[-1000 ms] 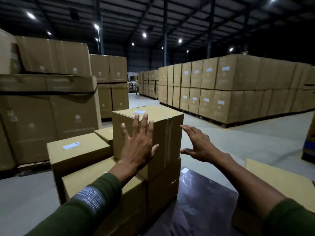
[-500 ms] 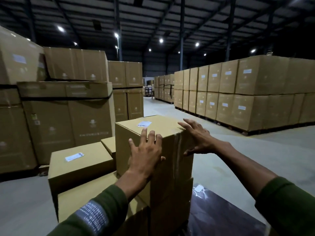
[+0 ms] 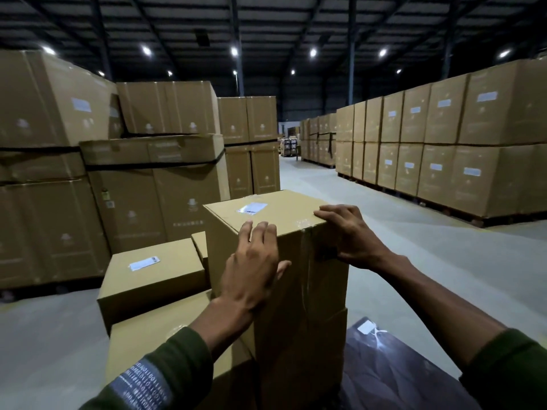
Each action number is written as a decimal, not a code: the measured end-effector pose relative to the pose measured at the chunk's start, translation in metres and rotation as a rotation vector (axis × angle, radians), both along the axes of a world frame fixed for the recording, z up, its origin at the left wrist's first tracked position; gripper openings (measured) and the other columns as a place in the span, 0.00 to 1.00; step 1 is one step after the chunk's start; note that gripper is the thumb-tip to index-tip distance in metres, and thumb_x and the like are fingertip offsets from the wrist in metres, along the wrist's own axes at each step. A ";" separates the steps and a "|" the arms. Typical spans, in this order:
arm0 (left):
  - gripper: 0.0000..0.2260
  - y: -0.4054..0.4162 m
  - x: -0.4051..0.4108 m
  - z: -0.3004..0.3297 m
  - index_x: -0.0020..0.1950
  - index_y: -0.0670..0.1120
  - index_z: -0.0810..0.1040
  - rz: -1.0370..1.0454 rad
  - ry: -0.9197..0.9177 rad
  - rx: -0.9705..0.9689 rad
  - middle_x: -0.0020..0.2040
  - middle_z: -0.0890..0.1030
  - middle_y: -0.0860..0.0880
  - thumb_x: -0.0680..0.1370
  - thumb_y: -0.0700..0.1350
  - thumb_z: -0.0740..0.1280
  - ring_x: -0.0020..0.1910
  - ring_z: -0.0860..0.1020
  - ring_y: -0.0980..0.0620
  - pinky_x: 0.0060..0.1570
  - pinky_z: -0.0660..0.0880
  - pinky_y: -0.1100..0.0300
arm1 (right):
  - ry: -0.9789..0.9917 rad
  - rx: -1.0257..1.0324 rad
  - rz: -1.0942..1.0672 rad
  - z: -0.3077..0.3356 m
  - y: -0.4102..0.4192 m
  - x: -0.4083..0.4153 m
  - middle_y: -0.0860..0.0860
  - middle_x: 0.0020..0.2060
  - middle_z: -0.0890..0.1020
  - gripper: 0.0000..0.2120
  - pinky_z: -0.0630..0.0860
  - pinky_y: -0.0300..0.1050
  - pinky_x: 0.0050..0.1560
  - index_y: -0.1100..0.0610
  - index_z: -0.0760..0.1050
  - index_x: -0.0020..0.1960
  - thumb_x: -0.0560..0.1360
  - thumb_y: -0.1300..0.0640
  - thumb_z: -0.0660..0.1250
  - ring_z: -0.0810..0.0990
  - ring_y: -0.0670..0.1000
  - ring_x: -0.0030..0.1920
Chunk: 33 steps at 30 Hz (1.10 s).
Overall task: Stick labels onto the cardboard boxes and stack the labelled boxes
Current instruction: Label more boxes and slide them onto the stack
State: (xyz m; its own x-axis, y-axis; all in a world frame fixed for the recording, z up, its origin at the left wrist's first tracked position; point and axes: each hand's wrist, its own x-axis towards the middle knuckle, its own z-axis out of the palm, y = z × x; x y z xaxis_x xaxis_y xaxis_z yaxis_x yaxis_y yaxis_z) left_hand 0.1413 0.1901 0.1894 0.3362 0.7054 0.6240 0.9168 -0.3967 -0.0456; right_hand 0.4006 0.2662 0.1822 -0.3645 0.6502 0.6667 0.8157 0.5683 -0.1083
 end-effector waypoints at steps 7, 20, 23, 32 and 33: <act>0.32 -0.006 0.006 0.015 0.71 0.38 0.68 -0.096 -0.044 0.139 0.71 0.71 0.38 0.73 0.53 0.71 0.74 0.63 0.37 0.55 0.78 0.37 | 0.022 0.220 -0.102 0.013 -0.034 0.004 0.55 0.70 0.69 0.44 0.75 0.63 0.61 0.55 0.67 0.74 0.63 0.49 0.82 0.64 0.60 0.69; 0.29 -0.048 -0.003 0.043 0.71 0.35 0.69 -0.522 -0.083 0.292 0.70 0.72 0.35 0.73 0.40 0.74 0.72 0.65 0.34 0.52 0.78 0.35 | -0.035 0.412 -0.556 0.042 -0.184 -0.005 0.58 0.69 0.70 0.42 0.73 0.61 0.61 0.57 0.69 0.72 0.63 0.51 0.82 0.66 0.64 0.66; 0.27 -0.065 -0.014 0.039 0.71 0.34 0.69 -0.646 -0.118 0.310 0.69 0.72 0.35 0.75 0.41 0.73 0.72 0.65 0.34 0.50 0.78 0.34 | -0.052 0.408 -0.687 0.038 -0.234 -0.025 0.58 0.69 0.70 0.41 0.71 0.61 0.63 0.57 0.69 0.72 0.63 0.53 0.81 0.65 0.64 0.67; 0.28 -0.132 -0.046 -0.010 0.71 0.36 0.70 -0.944 -0.211 0.237 0.69 0.73 0.38 0.74 0.44 0.73 0.72 0.66 0.37 0.48 0.80 0.37 | -0.091 0.289 -1.012 -0.005 -0.380 -0.107 0.60 0.71 0.68 0.43 0.66 0.61 0.66 0.58 0.67 0.73 0.63 0.52 0.81 0.64 0.65 0.69; 0.29 -0.138 -0.050 -0.016 0.71 0.37 0.70 -0.965 -0.203 0.226 0.69 0.73 0.38 0.73 0.44 0.74 0.72 0.66 0.37 0.49 0.80 0.37 | -0.094 0.273 -1.037 -0.012 -0.392 -0.115 0.59 0.71 0.68 0.44 0.66 0.61 0.66 0.59 0.67 0.73 0.63 0.52 0.82 0.64 0.65 0.68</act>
State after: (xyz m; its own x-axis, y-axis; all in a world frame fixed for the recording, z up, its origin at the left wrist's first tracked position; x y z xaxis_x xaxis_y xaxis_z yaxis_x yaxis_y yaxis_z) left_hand 0.0914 0.0522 0.1731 0.5734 0.0459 0.8180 0.2073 -0.9741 -0.0907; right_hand 0.2861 -0.1255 0.1698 0.2219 0.5050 0.8341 0.9120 -0.4102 0.0057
